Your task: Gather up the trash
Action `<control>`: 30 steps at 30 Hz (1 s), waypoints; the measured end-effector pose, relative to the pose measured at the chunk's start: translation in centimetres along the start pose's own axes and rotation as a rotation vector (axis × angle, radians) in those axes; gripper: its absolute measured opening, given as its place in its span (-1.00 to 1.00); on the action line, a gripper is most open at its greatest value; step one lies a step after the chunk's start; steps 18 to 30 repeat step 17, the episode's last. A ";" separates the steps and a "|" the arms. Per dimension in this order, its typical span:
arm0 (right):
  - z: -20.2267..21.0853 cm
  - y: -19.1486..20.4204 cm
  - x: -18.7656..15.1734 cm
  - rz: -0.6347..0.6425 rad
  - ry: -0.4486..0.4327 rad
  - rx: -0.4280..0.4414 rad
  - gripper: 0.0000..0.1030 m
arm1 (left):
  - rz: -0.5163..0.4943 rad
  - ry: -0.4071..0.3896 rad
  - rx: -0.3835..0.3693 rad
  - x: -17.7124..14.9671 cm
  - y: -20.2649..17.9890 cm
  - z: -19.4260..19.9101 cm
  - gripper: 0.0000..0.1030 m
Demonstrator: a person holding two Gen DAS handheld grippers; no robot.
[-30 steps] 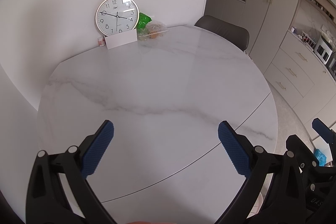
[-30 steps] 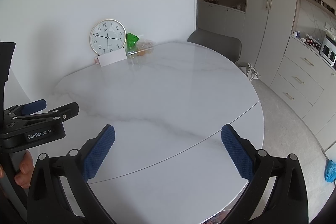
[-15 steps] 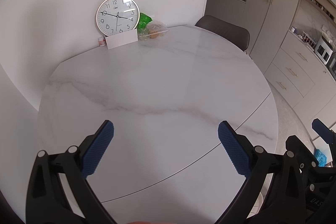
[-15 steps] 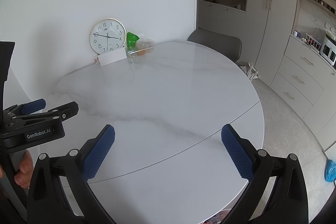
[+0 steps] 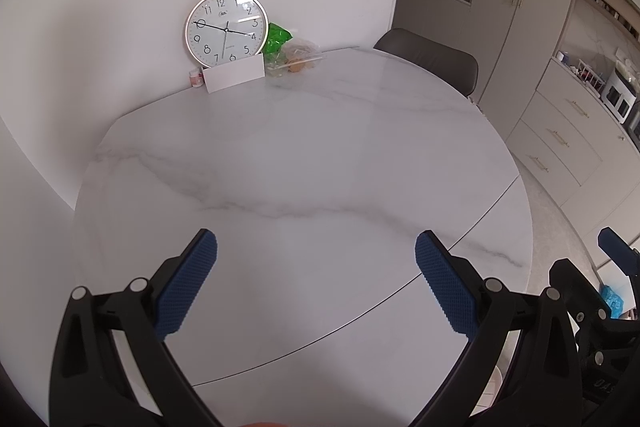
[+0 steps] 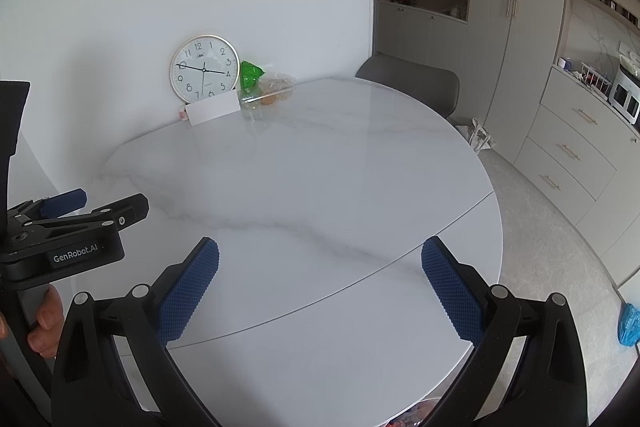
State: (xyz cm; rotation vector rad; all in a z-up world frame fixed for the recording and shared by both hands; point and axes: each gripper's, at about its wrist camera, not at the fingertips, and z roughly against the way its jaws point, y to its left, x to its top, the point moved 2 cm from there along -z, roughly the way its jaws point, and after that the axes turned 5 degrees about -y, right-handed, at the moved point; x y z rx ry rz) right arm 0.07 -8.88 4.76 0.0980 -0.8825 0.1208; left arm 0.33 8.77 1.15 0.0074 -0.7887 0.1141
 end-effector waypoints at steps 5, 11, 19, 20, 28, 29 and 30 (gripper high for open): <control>0.2 -0.3 -0.1 -0.002 0.000 0.000 0.95 | 0.010 0.005 -0.011 0.0 0.0 -0.2 0.85; 0.3 -0.5 -0.1 -0.002 0.003 0.000 0.96 | -0.003 0.012 -0.017 0.1 0.0 -0.4 0.85; 0.3 -0.5 -0.1 -0.002 0.003 0.000 0.95 | -0.008 0.013 -0.015 0.1 -0.1 -0.5 0.85; 0.3 -0.5 -0.1 -0.002 0.003 0.000 0.95 | -0.008 0.013 -0.015 0.1 -0.1 -0.5 0.85; 0.3 -0.5 -0.1 -0.002 0.003 0.000 0.95 | -0.008 0.013 -0.015 0.1 -0.1 -0.5 0.85; 0.3 -0.5 -0.1 -0.002 0.003 0.000 0.95 | -0.008 0.013 -0.015 0.1 -0.1 -0.5 0.85; 0.3 -0.5 -0.1 -0.002 0.003 0.000 0.95 | -0.008 0.013 -0.015 0.1 -0.1 -0.5 0.85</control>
